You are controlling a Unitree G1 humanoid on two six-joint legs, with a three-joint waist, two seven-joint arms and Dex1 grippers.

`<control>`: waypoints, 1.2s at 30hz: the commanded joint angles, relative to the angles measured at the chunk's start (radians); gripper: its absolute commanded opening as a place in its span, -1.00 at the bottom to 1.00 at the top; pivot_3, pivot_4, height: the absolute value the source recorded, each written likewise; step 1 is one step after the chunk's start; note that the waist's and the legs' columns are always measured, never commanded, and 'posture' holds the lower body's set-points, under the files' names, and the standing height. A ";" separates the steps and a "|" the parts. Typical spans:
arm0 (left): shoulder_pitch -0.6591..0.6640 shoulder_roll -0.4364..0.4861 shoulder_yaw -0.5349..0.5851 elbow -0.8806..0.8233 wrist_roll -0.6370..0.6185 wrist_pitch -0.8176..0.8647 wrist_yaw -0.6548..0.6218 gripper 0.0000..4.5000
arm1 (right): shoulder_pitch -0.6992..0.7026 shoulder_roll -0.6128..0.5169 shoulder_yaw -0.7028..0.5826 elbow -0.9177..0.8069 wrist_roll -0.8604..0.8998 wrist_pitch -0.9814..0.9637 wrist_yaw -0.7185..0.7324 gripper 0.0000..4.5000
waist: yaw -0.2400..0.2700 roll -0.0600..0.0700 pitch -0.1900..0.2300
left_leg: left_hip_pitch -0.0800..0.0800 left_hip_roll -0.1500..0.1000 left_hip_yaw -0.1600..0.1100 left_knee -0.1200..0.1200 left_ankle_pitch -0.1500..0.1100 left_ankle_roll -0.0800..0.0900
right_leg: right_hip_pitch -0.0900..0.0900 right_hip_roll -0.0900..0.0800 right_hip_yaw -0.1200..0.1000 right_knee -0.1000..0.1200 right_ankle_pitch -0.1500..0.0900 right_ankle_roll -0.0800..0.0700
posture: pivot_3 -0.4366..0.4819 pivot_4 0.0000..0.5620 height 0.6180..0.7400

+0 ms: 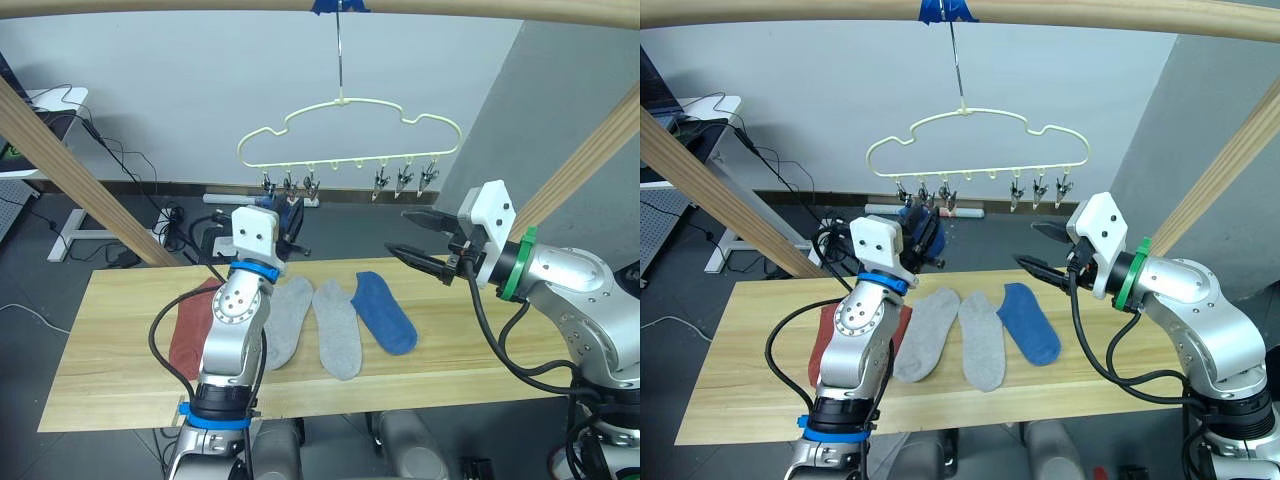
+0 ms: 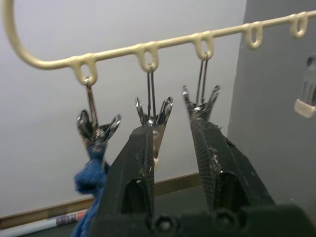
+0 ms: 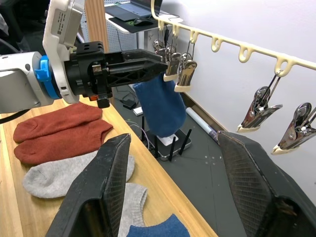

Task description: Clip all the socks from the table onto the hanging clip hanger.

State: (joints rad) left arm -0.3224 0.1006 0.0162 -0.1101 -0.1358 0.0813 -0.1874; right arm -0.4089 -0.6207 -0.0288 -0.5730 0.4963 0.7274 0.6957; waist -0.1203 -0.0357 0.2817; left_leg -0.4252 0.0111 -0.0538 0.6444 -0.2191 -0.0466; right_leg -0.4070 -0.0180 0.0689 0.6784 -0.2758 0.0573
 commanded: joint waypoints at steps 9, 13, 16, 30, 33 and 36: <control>-0.063 0.025 0.007 0.068 0.001 -0.001 -0.016 -0.42 | -0.013 -0.003 -0.031 -0.024 0.026 -0.014 -0.009 0.31 | -0.003 0.000 0.000 | 0.000 0.000 0.000 0.000 0.000 0.000 | 0.000 0.000 0.000 0.000 0.000 0.001 | -0.60 0.01 1.00; -0.099 0.025 0.014 0.106 0.000 -0.017 -0.015 -0.42 | -0.022 0.000 -0.030 -0.024 0.035 -0.009 -0.013 0.31 | -0.004 0.000 0.000 | 0.000 0.000 0.000 0.000 0.000 0.000 | 0.000 0.000 0.000 0.000 0.000 0.001 | -0.60 0.01 1.00; -0.123 0.022 0.027 0.128 0.000 -0.032 -0.007 -0.42 | -0.024 -0.001 -0.030 -0.025 0.047 -0.009 -0.013 0.31 | -0.005 0.000 0.000 | 0.000 0.000 0.000 0.000 0.000 0.000 | 0.000 0.000 0.000 0.000 0.000 0.000 | -0.61 0.01 1.00; -0.155 0.022 0.037 0.118 -0.005 -0.048 -0.004 -0.42 | -0.018 -0.010 -0.034 -0.034 0.134 -0.013 0.010 0.31 | -0.016 -0.001 0.000 | 0.000 0.000 0.000 0.000 0.000 0.000 | 0.000 0.000 0.000 0.000 0.000 0.001 | -0.59 0.00 1.00; -0.157 0.022 0.037 0.118 -0.007 -0.049 -0.007 -0.42 | -0.017 -0.012 -0.032 -0.035 0.136 -0.014 0.009 0.31 | -0.017 -0.001 0.000 | 0.000 0.000 0.000 0.000 0.000 0.000 | 0.000 0.000 0.000 0.000 -0.001 0.002 | -0.59 0.00 1.00; -0.156 0.022 0.036 0.117 -0.009 -0.052 -0.010 -0.42 | -0.017 -0.013 -0.030 -0.035 0.135 -0.014 0.008 0.31 | -0.018 -0.001 0.000 | 0.000 0.000 0.000 0.000 0.000 0.000 | 0.000 0.000 0.000 0.000 -0.002 0.003 | -0.59 -0.01 1.00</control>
State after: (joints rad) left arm -0.4717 0.1229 0.0495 0.0455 -0.1380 0.0563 -0.1898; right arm -0.4176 -0.6228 -0.0391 -0.5734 0.6137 0.7290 0.6985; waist -0.1386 -0.0362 0.2820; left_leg -0.4255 0.0109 -0.0538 0.6438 -0.2191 -0.0466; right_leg -0.4070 -0.0179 0.0689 0.6781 -0.2774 0.0600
